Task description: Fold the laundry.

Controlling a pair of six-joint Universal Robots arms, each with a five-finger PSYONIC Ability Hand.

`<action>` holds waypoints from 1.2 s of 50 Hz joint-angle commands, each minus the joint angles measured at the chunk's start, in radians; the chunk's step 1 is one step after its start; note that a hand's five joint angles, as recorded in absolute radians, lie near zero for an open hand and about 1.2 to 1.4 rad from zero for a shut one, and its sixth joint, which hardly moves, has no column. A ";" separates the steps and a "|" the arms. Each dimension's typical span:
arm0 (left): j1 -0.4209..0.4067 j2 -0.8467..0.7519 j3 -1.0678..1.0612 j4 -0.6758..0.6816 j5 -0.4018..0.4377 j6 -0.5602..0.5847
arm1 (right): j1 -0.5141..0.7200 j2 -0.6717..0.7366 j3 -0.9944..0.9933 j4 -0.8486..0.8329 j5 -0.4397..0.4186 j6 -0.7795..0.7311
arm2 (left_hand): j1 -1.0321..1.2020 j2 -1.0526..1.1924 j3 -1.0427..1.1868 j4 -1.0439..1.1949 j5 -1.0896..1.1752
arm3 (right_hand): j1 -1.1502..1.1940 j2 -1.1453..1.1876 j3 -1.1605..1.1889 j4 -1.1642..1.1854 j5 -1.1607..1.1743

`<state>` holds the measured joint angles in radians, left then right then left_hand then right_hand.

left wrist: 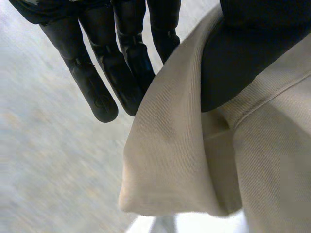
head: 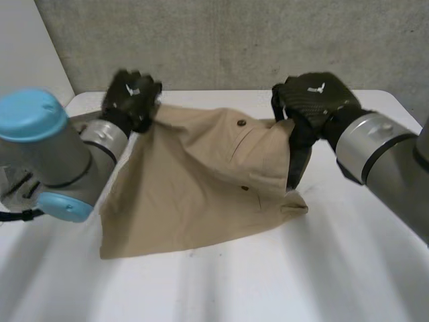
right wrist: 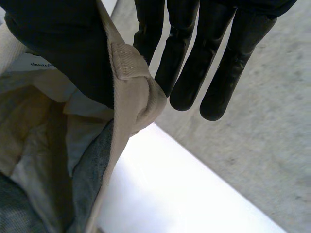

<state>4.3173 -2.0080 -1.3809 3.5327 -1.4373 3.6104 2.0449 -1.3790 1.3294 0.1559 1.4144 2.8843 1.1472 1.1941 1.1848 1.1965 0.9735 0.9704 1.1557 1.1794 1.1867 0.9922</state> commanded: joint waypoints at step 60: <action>-0.077 -0.144 0.106 0.084 -0.054 -0.041 | -0.129 0.523 -0.561 -0.162 0.238 -0.170 | -0.973 -1.020 -1.010 -1.022 -0.973 | -0.796 -0.981 -1.005 -1.012 -0.992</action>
<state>4.2476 -2.1536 -1.2625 3.5682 -1.4842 3.5729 1.9155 -0.8771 0.8336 -0.0138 1.5580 2.8327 0.2240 0.2754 0.2910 0.2798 0.1147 0.3891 0.5598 0.5741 0.5768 0.4008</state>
